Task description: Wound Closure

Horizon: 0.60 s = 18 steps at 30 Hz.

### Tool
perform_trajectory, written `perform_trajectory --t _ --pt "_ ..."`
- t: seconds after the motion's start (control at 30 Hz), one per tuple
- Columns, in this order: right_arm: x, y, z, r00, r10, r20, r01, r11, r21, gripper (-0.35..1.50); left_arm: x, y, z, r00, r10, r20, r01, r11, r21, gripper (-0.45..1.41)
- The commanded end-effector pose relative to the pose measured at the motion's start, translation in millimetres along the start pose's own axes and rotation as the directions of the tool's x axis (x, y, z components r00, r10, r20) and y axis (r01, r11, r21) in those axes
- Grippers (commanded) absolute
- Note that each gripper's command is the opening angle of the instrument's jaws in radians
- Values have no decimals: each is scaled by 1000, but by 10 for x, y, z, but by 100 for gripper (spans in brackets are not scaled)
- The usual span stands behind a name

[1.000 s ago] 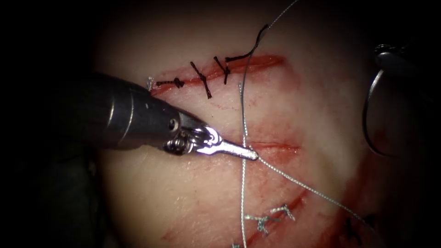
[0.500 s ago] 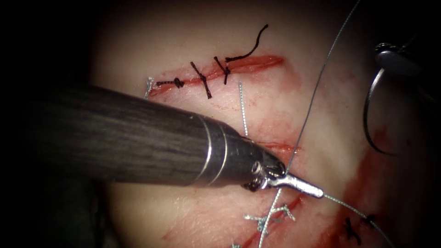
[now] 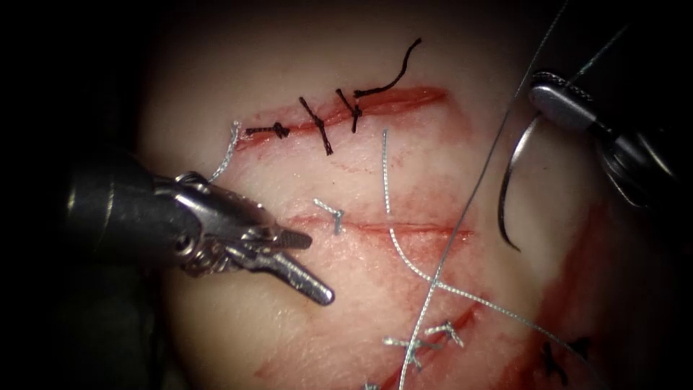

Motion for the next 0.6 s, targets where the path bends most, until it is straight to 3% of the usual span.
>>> perform_trajectory --t 0.03,0.17,0.27,0.4,0.6 --pt "-9 -1 15 997 -80 -5 80 997 -12 -35 2 -6 11 999 34 2 -34 999 2 126" --pt "-18 -8 28 974 -225 -1 225 974 -36 -35 8 -10 20 994 107 -8 -107 994 0 124" --pt "-24 -10 32 971 -238 25 238 971 -32 -35 16 -8 27 992 116 -52 -118 992 -41 124" --pt "-34 -16 36 979 -204 21 201 976 79 -35 28 -6 35 992 39 -123 -55 990 -131 123" --pt "-41 -25 39 988 -154 16 149 973 176 -35 30 -8 30 984 -55 -168 29 988 -152 123"
